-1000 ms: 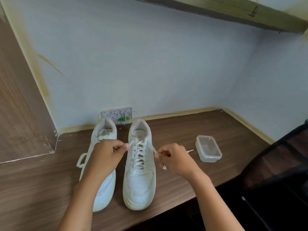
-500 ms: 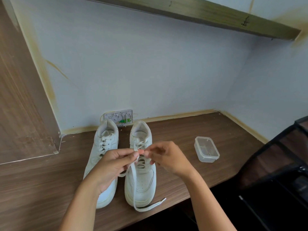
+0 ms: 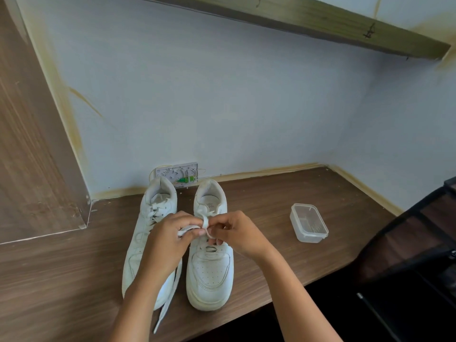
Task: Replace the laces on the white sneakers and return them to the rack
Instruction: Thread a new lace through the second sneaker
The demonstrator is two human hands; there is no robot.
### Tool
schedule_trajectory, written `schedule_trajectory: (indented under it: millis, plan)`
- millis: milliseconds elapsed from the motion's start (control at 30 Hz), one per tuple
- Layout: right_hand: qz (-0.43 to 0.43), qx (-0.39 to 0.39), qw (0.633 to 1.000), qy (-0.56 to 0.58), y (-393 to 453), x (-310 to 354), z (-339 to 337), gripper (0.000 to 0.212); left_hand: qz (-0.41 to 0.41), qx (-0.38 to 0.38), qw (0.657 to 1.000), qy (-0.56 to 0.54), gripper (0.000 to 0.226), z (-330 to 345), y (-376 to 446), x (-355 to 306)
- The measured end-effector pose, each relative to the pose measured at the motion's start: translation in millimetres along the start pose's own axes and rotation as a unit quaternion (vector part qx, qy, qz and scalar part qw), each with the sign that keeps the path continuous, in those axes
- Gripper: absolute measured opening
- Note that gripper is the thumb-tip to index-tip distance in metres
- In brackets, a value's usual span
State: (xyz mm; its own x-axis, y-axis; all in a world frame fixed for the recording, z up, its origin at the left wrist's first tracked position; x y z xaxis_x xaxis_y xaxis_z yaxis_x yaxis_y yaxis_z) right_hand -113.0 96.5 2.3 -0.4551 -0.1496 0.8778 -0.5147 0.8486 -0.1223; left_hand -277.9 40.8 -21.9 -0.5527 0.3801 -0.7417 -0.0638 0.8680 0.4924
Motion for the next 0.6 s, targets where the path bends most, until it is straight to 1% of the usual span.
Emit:
schedule_trajectory:
  millis: [100, 167, 333, 400, 433, 533, 600]
  plan:
    - [0.003, 0.039, 0.999, 0.035, -2, 3, -3, 0.020, 0.032, -0.023, 0.998, 0.047, 0.026, 3, 1, 4]
    - [0.005, 0.049, 0.997, 0.062, -2, 4, -4, 0.015, 0.036, -0.045, 0.997, 0.060, 0.024, 2, 1, 2]
    - [0.000, 0.015, 0.997, 0.079, 2, 0, -2, 0.010, 0.021, -0.068, 0.997, 0.035, 0.010, -1, 3, 2]
    - [0.004, -0.022, 0.997, 0.080, 3, 2, -2, 0.012, 0.001, -0.070, 0.997, 0.012, 0.006, -1, 4, 3]
    - [0.004, -0.053, 0.996, 0.079, 3, 3, -3, 0.014, -0.010, -0.069, 0.998, -0.004, 0.005, -1, 4, 2]
    - [-0.003, -0.165, 0.981, 0.097, 5, 6, -10, 0.018, -0.034, -0.068, 0.996, -0.041, 0.009, -2, 5, 2]
    - [-0.026, -0.206, 0.970, 0.127, 5, 7, -14, 0.016, -0.042, -0.069, 0.995, -0.061, 0.012, -3, 7, 4]
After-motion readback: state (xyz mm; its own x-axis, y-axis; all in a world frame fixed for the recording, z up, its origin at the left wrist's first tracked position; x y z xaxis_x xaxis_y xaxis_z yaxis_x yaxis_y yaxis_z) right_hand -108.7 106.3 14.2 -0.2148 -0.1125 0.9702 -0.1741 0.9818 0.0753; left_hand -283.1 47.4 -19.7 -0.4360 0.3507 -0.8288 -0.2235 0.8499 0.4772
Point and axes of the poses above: each hand's wrist, its own y-axis towards the middle knuckle, its own z-axis out of the palm, x = y × z, the point moved 1 cm from there along y, towards the middle knuckle, and after that the axes turned 7 degrees about z, right-handed, at the moved point
